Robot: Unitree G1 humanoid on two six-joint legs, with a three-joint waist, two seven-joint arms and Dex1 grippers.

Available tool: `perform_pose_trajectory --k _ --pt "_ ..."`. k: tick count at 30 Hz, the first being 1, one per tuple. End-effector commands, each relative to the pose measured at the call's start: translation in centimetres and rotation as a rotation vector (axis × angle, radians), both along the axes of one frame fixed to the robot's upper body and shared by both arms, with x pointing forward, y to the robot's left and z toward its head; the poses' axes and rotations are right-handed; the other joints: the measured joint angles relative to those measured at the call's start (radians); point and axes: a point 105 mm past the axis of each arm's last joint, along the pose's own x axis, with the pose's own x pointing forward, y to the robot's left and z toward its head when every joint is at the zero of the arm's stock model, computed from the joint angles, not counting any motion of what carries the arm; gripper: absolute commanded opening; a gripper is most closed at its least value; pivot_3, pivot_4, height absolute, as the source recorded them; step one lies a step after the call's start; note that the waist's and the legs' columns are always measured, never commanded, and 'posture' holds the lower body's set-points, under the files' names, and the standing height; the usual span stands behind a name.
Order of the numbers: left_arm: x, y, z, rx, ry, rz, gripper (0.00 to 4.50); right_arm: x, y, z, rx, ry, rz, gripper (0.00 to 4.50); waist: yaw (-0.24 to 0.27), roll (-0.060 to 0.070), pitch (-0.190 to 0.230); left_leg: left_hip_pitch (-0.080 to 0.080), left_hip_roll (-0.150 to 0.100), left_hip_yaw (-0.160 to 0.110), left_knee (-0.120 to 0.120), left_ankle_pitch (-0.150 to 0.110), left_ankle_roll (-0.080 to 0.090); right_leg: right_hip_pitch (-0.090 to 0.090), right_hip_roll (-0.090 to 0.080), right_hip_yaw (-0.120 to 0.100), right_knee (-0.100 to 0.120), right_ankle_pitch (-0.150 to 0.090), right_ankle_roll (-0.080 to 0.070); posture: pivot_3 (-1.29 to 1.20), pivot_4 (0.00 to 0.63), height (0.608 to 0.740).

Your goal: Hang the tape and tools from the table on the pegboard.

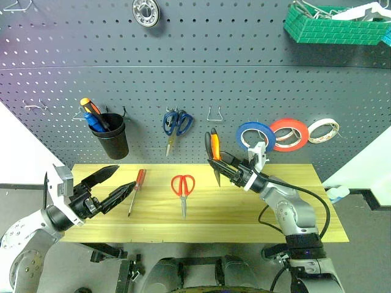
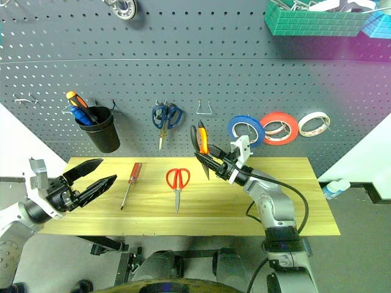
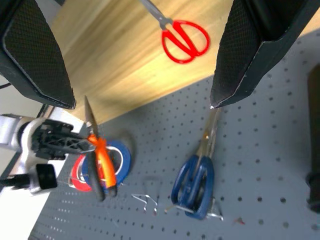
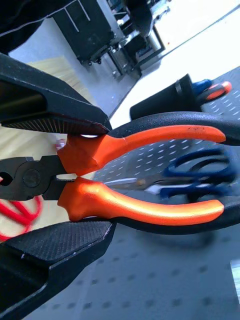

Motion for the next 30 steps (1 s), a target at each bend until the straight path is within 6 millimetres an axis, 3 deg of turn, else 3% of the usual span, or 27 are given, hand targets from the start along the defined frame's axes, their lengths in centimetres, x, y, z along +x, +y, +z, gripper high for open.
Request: perform_pose_trajectory --k 1,8,17,30 --pt "0.6 -0.2 0.7 0.018 -0.058 -0.008 4.5 1.5 0.3 3.9 0.067 -0.135 -0.043 2.11 0.0 0.0 0.0 0.0 0.0 0.0 0.001 0.0 0.0 0.0 0.0 0.0 0.0 0.0 0.0 0.06 0.0 0.736" --pt "1.3 -0.2 0.8 0.021 -0.082 -0.008 4.5 3.7 1.8 7.2 0.121 -0.212 -0.138 2.11 0.0 0.0 -0.002 -0.002 0.0 0.0 0.002 0.0 0.0 -0.003 0.0 0.0 0.005 0.001 0.0 0.06 0.0 0.736" --pt "1.8 -0.2 0.9 0.027 -0.098 -0.012 4.5 5.5 1.2 9.7 0.076 -0.341 -0.384 2.11 -0.001 0.0 -0.002 -0.005 -0.001 0.0 0.006 0.002 -0.004 -0.009 0.0 0.001 0.015 0.001 -0.001 0.05 0.0 0.736" --pt "2.4 -0.4 0.8 0.027 -0.098 -0.026 4.5 4.8 3.4 11.9 0.098 -0.417 -0.47 2.11 -0.018 0.0 -0.003 -0.005 0.001 0.0 0.007 0.004 -0.006 -0.01 0.002 0.002 0.018 0.002 -0.003 0.03 0.0 0.736"
